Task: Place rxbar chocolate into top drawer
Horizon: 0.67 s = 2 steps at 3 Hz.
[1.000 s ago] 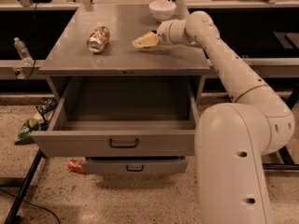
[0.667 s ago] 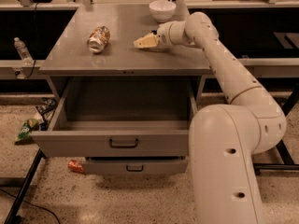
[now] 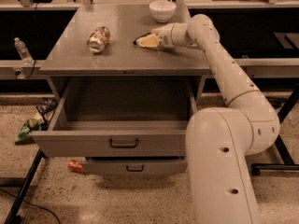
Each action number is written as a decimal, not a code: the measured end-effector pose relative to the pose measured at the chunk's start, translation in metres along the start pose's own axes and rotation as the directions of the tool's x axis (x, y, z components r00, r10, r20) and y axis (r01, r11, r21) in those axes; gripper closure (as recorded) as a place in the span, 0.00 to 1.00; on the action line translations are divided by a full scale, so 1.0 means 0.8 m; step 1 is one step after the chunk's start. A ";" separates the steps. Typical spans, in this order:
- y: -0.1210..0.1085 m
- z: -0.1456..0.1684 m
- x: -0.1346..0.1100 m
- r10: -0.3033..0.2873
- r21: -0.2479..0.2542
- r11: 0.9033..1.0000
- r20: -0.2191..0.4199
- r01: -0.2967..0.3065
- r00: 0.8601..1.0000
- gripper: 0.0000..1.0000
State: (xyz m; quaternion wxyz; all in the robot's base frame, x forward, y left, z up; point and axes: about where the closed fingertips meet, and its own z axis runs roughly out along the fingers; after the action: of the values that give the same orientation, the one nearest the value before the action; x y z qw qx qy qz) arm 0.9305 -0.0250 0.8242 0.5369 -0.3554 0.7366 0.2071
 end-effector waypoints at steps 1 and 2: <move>0.006 -0.025 -0.018 -0.007 -0.031 0.999 0.036 0.008 0.999 0.85; 0.002 -0.082 -0.055 -0.020 -0.013 1.000 0.088 0.021 0.996 1.00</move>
Offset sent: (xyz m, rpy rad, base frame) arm -0.1321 -0.0443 0.0969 0.0639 -0.0677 0.0397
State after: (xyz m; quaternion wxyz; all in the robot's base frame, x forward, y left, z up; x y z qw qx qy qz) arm 0.8947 -0.0555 0.8872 0.5683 -0.3570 0.7074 0.2220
